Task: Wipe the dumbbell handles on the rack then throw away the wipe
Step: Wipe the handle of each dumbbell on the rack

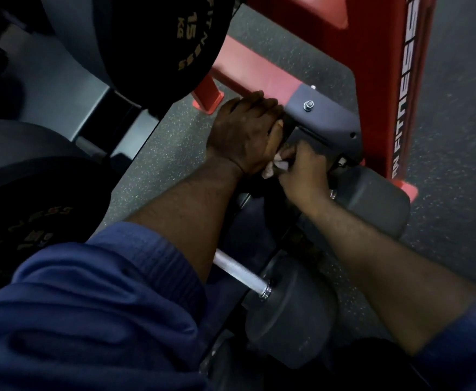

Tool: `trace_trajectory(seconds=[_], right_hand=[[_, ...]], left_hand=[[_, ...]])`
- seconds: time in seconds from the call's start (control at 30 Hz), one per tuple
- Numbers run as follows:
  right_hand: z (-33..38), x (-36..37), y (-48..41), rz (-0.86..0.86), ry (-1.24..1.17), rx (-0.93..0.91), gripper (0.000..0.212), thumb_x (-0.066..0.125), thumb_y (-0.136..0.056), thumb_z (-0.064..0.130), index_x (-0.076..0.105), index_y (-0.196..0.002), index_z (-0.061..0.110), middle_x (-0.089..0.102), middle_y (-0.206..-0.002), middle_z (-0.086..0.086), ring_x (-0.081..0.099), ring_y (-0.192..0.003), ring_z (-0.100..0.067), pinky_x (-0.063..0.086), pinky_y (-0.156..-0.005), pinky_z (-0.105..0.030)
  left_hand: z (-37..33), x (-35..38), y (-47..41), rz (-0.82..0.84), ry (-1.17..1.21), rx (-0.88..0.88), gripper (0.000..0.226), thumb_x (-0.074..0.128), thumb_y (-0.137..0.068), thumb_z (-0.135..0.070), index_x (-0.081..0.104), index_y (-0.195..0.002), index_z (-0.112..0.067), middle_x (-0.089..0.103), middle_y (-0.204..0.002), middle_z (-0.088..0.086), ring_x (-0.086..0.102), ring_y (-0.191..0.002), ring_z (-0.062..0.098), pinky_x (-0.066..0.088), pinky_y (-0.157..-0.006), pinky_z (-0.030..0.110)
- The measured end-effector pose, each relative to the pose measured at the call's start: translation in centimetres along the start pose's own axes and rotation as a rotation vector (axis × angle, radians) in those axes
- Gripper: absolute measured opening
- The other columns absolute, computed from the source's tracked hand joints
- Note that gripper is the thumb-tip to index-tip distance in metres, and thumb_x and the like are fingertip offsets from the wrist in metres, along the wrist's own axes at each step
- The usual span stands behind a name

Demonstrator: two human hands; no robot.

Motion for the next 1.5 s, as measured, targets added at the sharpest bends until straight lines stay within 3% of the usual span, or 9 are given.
trace_trajectory(seconds=[0.1, 0.27, 0.47, 0.6, 0.67, 0.8, 1.03, 1.27, 1.5], right_hand=[[-0.3, 1.5, -1.6, 0.125, 0.175, 0.093, 0.044, 0.079, -0.080, 0.025, 0.056, -0.113, 0.007, 0.070, -0.109, -0.016, 0.066, -0.107, -0.036, 0.053, -0.082, -0.035], [-0.6, 4.5, -3.4, 0.423, 0.460, 0.207, 0.081, 0.087, -0.058, 0.049, 0.061, -0.129, 0.021, 0.065, -0.132, -0.009, 0.065, -0.118, -0.030, 0.056, -0.095, -0.039], [-0.1, 6.5, -3.9, 1.049, 0.439, 0.263, 0.009, 0.072, -0.092, 0.013, 0.067, -0.096, 0.007, 0.062, -0.071, -0.006, 0.059, -0.055, -0.008, 0.048, -0.053, -0.014], [-1.1, 5.2, -3.0, 1.187, 0.121, 0.636, 0.020, 0.081, -0.073, 0.016, 0.062, -0.080, 0.017, 0.055, -0.070, 0.004, 0.062, -0.065, -0.008, 0.048, -0.070, -0.026], [-1.1, 5.6, -3.4, 1.041, 0.254, 0.465, 0.017, 0.081, -0.079, 0.018, 0.064, -0.081, 0.016, 0.061, -0.069, 0.002, 0.071, -0.079, -0.022, 0.050, -0.066, -0.025], [-0.7, 3.8, -1.7, 0.142, 0.629, 0.048, 0.042, 0.071, -0.076, 0.052, 0.071, -0.107, 0.024, 0.074, -0.108, -0.003, 0.070, -0.106, -0.029, 0.049, -0.086, -0.035], [-1.9, 4.5, -3.3, 1.096, 0.159, 0.445, 0.012, 0.078, -0.088, 0.019, 0.067, -0.093, 0.022, 0.067, -0.082, -0.004, 0.063, -0.063, -0.013, 0.049, -0.061, -0.028], [-0.9, 2.1, -3.9, 0.647, 0.391, -0.028, 0.040, 0.064, -0.094, 0.040, 0.068, -0.119, 0.010, 0.070, -0.118, -0.011, 0.065, -0.114, -0.025, 0.050, -0.087, -0.031], [-2.8, -1.4, -4.7, 0.474, -0.123, 0.259, 0.012, 0.076, -0.086, 0.006, 0.068, -0.082, 0.013, 0.069, -0.076, -0.005, 0.061, -0.064, -0.013, 0.052, -0.054, -0.026]], left_hand=[[-0.1, 0.0, 0.0, -0.025, 0.003, -0.004, 0.038, 0.050, -0.099, -0.039, 0.074, -0.122, -0.021, 0.072, -0.130, -0.001, 0.060, -0.131, 0.024, 0.046, -0.105, 0.045], [-0.1, -0.2, 0.1, -0.067, 0.029, 0.000, 0.037, 0.052, -0.097, -0.040, 0.075, -0.118, -0.021, 0.073, -0.127, -0.001, 0.061, -0.129, 0.025, 0.047, -0.103, 0.045], [-0.1, -0.4, 0.1, -0.087, 0.028, -0.005, 0.037, 0.052, -0.097, -0.039, 0.077, -0.117, -0.020, 0.074, -0.125, 0.000, 0.062, -0.128, 0.026, 0.047, -0.102, 0.044], [-0.1, -0.3, 0.2, -0.083, 0.032, 0.000, 0.036, 0.051, -0.098, -0.040, 0.076, -0.117, -0.021, 0.073, -0.125, -0.001, 0.062, -0.129, 0.025, 0.047, -0.102, 0.045], [-0.1, -0.3, 0.2, -0.072, 0.035, -0.015, 0.037, 0.051, -0.098, -0.040, 0.076, -0.118, -0.021, 0.073, -0.126, -0.002, 0.061, -0.129, 0.024, 0.047, -0.103, 0.044], [-0.1, -0.3, 0.1, -0.064, 0.022, -0.013, 0.037, 0.051, -0.098, -0.040, 0.076, -0.119, -0.022, 0.073, -0.128, -0.002, 0.062, -0.129, 0.024, 0.047, -0.104, 0.044], [-0.3, -0.3, 0.0, -0.051, 0.017, -0.008, 0.036, 0.052, -0.098, -0.039, 0.075, -0.120, -0.022, 0.073, -0.127, -0.003, 0.061, -0.129, 0.023, 0.047, -0.102, 0.044], [0.0, 0.0, 0.0, -0.027, 0.029, -0.010, 0.039, 0.048, -0.100, -0.041, 0.074, -0.121, -0.020, 0.072, -0.130, 0.000, 0.059, -0.132, 0.025, 0.046, -0.104, 0.046], [0.1, 0.1, 0.0, -0.038, 0.027, -0.019, 0.041, 0.048, -0.100, -0.043, 0.074, -0.124, -0.021, 0.072, -0.131, -0.002, 0.059, -0.132, 0.023, 0.043, -0.104, 0.043]])
Point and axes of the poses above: each hand's wrist, its own y-axis away from the middle knuckle, its own x-axis out of the palm, z = x × y, the point moved 6 cm from there along -y, towards the middle knuckle
